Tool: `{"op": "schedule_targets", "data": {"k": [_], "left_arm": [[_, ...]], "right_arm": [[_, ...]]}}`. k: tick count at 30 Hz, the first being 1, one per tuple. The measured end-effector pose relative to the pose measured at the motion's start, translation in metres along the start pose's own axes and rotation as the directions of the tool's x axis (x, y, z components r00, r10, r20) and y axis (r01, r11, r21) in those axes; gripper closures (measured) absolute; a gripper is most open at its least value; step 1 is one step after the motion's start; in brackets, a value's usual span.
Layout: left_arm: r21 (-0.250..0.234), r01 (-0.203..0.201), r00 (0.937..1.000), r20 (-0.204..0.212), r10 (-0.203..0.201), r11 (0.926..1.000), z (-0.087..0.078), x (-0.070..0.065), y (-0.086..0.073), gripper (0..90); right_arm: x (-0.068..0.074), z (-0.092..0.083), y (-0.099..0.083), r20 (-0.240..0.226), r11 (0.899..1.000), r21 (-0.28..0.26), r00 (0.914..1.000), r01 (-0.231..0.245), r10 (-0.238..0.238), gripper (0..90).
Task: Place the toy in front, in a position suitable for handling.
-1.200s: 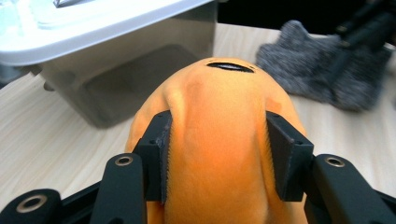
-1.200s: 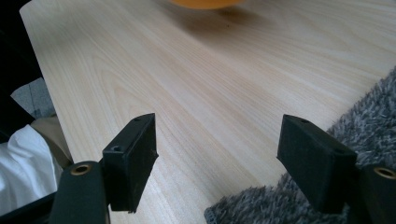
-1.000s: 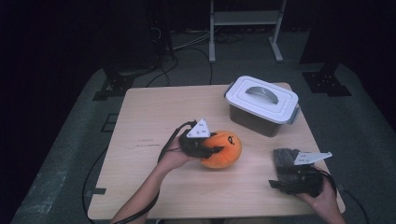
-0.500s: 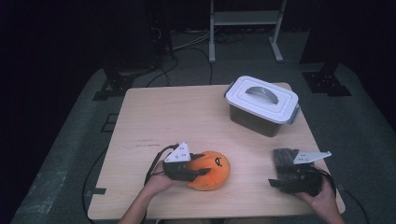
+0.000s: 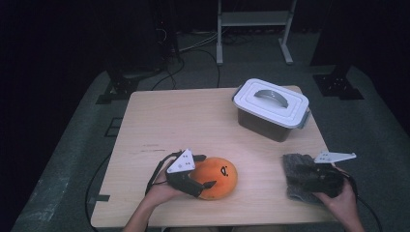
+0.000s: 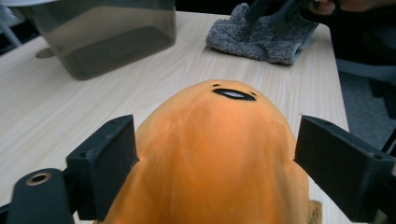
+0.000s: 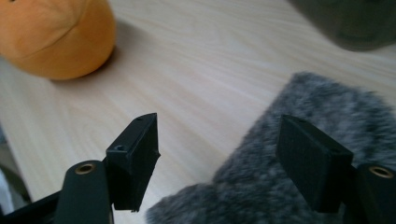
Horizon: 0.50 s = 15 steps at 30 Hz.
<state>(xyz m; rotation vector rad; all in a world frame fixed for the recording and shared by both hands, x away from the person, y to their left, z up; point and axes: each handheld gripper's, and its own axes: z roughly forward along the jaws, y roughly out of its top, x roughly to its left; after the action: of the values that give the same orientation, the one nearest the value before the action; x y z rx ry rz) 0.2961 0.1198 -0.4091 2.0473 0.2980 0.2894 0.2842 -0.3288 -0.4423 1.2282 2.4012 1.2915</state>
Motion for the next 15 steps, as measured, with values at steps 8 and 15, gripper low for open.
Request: {"op": "schedule_targets", "data": {"k": [8, 15], "left_arm": [[0.047, 0.015, 0.9998, 0.012, -0.015, 0.9988, -0.010, -0.004, -0.008, 9.6], [0.055, 0.022, 0.9982, -0.057, -0.019, 0.9982, -0.016, 0.000, -0.021, 16.0]], "right_arm": [[-0.032, 0.010, 0.012, 0.112, 0.996, 0.077, 0.9931, -0.043, 0.034, 37.7], [-0.030, 0.032, 0.002, 0.184, 0.986, 0.168, 0.9825, -0.006, -0.025, 44.0]]}}
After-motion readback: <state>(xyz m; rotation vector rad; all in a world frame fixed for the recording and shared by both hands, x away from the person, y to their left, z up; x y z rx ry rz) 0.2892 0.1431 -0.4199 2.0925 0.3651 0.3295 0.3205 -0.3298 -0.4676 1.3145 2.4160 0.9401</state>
